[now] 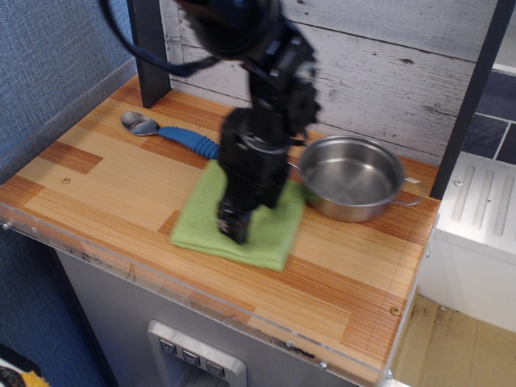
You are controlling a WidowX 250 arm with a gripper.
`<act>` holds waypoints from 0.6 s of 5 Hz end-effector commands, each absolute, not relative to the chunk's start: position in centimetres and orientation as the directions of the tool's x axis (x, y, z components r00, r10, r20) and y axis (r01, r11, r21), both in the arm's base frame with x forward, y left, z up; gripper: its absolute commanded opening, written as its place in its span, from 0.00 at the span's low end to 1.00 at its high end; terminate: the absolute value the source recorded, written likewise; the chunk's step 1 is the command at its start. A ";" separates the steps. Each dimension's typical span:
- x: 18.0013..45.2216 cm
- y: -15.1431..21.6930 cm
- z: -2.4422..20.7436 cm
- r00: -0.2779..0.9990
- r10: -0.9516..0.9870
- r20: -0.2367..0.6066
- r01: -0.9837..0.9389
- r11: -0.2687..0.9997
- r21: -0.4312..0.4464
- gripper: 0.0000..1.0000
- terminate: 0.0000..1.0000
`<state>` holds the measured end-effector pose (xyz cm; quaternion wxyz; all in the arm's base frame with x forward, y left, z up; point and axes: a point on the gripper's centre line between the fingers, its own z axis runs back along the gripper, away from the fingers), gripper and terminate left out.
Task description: Slide the cloth to the bottom left of the pot.
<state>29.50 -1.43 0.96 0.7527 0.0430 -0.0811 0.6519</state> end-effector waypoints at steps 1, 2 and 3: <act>29.2 -5.6 2.6 0.192 0.966 0.174 -0.975 0.208 -0.080 1.00 0.00; 29.2 -5.7 2.9 0.193 0.965 0.180 -0.974 0.210 -0.081 1.00 0.00; 29.2 -4.9 3.6 0.172 0.966 0.193 -0.977 0.193 -0.093 1.00 0.00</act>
